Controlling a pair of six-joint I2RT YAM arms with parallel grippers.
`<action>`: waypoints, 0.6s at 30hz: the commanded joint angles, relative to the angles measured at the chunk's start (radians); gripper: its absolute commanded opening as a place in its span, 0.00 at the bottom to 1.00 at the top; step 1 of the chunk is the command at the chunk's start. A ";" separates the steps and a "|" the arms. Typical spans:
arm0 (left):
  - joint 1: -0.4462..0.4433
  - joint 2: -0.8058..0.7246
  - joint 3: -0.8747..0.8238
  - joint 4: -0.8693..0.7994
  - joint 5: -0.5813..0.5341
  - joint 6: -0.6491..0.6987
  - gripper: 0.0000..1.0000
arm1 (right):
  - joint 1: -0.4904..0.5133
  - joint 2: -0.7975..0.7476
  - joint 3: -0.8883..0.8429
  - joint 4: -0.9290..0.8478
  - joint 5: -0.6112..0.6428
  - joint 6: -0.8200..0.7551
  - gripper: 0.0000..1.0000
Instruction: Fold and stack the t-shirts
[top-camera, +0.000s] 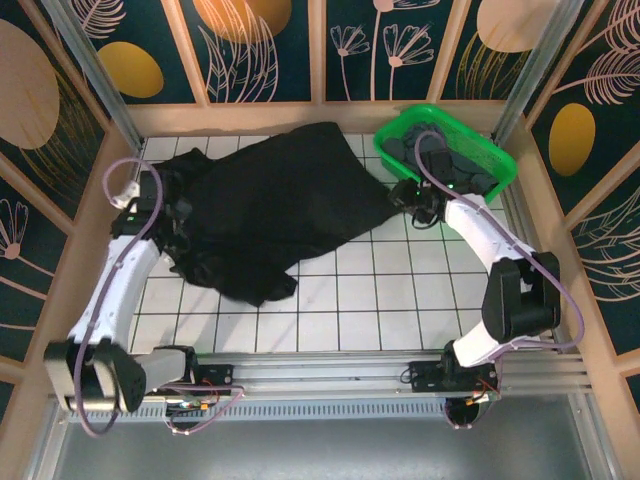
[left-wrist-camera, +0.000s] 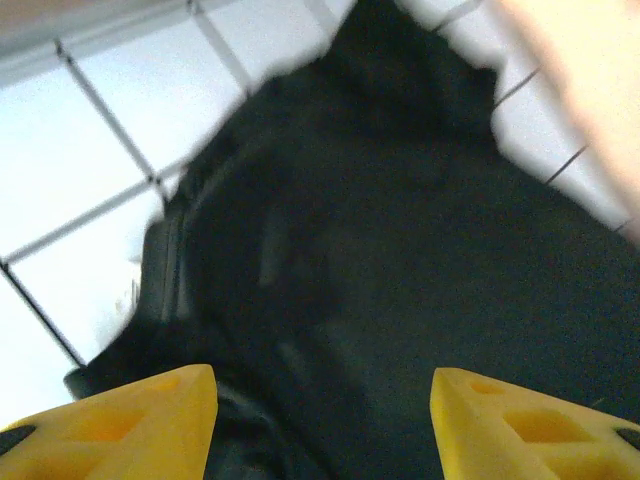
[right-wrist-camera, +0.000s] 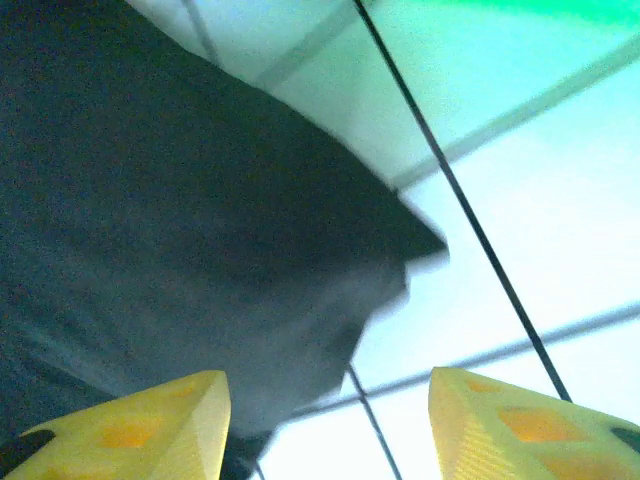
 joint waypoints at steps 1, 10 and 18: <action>0.003 -0.001 -0.031 0.019 0.101 -0.015 0.58 | 0.036 -0.033 0.000 -0.020 0.070 -0.021 0.62; 0.004 0.165 -0.042 0.179 0.279 -0.102 0.46 | 0.172 0.182 0.119 0.139 0.055 -0.150 0.40; 0.002 0.417 -0.041 0.321 0.359 -0.192 0.41 | 0.119 0.510 0.351 0.126 0.065 -0.178 0.34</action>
